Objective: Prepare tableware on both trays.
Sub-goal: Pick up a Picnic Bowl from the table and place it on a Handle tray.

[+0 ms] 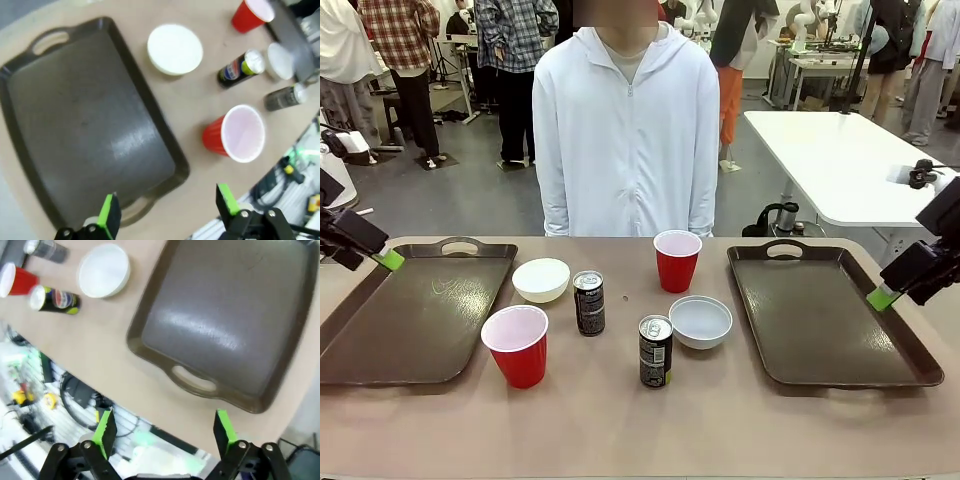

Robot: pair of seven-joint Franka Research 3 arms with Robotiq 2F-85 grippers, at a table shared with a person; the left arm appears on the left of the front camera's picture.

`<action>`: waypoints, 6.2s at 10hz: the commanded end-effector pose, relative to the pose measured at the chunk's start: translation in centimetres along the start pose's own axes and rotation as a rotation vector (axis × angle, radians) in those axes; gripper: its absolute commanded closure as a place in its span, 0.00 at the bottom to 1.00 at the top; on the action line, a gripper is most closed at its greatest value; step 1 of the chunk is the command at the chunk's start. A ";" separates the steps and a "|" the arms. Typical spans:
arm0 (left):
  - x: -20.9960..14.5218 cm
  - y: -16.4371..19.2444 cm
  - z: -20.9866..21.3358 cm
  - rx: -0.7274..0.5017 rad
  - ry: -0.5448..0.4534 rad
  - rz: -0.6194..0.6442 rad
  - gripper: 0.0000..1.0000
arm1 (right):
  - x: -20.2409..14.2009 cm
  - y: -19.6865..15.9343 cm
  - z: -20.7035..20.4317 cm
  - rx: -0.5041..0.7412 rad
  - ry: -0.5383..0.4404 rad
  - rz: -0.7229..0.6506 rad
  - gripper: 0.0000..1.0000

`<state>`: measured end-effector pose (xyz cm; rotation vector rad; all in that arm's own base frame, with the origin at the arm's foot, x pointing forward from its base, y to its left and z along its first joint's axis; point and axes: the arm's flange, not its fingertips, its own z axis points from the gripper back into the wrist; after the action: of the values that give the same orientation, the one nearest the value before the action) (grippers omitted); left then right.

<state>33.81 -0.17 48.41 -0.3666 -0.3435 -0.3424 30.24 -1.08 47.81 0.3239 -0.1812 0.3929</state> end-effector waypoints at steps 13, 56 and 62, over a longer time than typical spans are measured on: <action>-8.7 13.4 2.9 -0.533 -0.132 0.314 0.00 | -8.4 -18.8 3.2 0.744 -0.058 -0.448 0.00; -8.2 15.0 2.6 -0.610 -0.122 0.359 0.00 | 21.3 9.6 -20.2 -0.217 0.214 -0.314 0.00; -8.2 15.0 2.6 -0.610 -0.122 0.359 0.00 | 21.6 9.4 -22.0 -0.208 0.277 -0.299 1.00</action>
<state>31.60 16.01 43.12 -1.0205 -0.2651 -0.0573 47.89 22.09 34.59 0.1120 0.0899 0.1256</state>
